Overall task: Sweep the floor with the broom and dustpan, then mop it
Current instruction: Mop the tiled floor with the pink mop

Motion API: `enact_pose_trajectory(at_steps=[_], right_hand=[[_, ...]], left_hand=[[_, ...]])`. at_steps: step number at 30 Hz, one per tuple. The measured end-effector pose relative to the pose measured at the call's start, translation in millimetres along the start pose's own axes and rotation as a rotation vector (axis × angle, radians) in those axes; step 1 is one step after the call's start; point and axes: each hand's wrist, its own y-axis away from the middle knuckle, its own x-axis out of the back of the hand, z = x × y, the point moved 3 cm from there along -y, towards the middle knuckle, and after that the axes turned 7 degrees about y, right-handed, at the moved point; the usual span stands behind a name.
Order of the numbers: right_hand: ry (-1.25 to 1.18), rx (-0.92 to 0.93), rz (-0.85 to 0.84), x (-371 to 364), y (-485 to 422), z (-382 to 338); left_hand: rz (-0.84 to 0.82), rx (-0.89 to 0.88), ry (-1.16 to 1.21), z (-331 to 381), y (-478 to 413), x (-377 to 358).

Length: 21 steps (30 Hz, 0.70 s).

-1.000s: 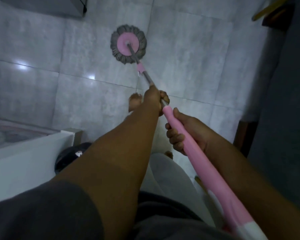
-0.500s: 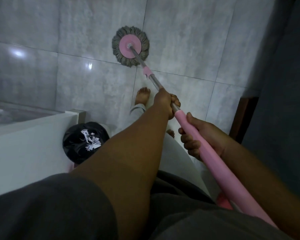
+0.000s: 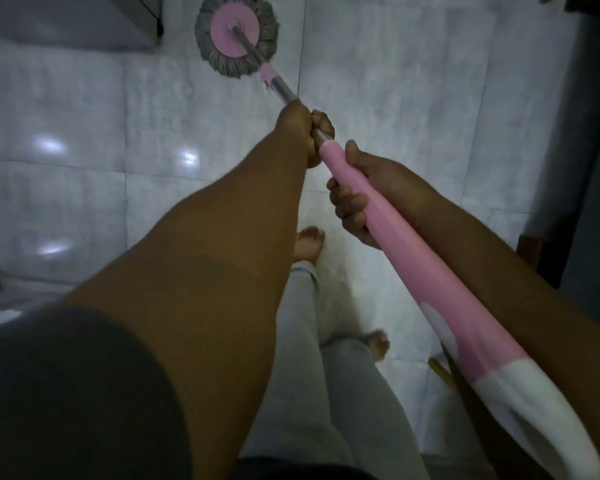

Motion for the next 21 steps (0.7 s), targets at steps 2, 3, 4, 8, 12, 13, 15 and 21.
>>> enact_pose_trajectory(at_steps=[2, 3, 4, 8, 12, 13, 15, 21], right_hand=[[-0.024, 0.031, -0.028, -6.5, -13.7, -19.9], [-0.035, 0.043, -0.045, -7.2, -17.1, -24.5], [-0.040, 0.049, -0.059, -6.8, -18.8, -25.6], [-0.015, 0.049, -0.028, 7.3, -11.2, 3.8], [-0.037, 0.060, -0.009, 43.1, 26.7, 78.4], [-0.052, 0.052, 0.001, 55.0, 40.9, 101.4], [-0.072, 0.024, 0.041, 80.1, 73.1, 151.9], [-0.215, -0.052, 0.086, 140.1, 174.8, 297.8]], left_hand=[[-0.012, -0.014, -0.009, 21.1, -10.8, -10.1], [-0.019, -0.019, -0.007, 25.3, -13.8, -13.5], [-0.026, -0.022, -0.005, 26.6, -16.0, -15.5], [-0.031, -0.029, -0.041, -2.0, -16.5, -3.8], [-0.058, 0.026, -0.114, -84.9, 6.9, 20.6], [-0.072, 0.041, -0.139, -112.3, 16.7, 26.3], [-0.096, 0.078, -0.168, -170.6, 38.0, 42.0], [-0.083, 0.161, -0.246, -337.9, 107.6, 95.4]])
